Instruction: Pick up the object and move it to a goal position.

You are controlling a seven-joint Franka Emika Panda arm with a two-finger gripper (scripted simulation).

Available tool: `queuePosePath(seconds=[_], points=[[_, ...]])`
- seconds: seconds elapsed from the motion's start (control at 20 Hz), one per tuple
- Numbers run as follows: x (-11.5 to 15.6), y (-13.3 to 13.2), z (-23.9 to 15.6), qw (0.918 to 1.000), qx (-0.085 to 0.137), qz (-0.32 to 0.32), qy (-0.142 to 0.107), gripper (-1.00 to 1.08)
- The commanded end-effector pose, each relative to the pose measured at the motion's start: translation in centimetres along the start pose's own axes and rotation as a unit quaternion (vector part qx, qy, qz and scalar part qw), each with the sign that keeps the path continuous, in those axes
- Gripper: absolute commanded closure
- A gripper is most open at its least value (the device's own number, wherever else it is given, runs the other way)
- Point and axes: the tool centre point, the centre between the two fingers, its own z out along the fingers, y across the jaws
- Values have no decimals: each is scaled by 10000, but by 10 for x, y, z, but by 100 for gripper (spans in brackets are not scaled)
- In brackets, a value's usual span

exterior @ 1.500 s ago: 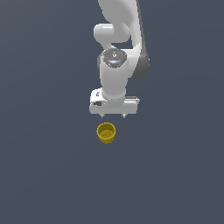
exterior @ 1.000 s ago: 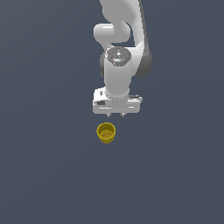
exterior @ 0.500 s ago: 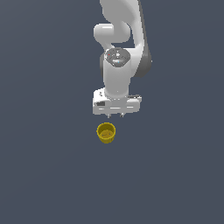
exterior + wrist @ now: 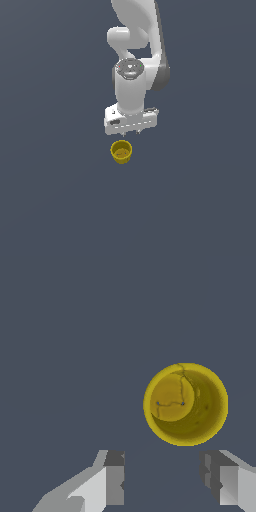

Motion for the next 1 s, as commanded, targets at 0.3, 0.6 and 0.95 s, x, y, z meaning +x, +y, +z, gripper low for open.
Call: queuePosePath(seconds=[0.3, 0.6, 0.95], points=[[-3, 6, 13, 9958, 118, -908, 99, -20], [-5, 10, 23, 9874, 190, -1561, 189, -20], [-7, 15, 33, 9722, 255, -2308, 313, -20]])
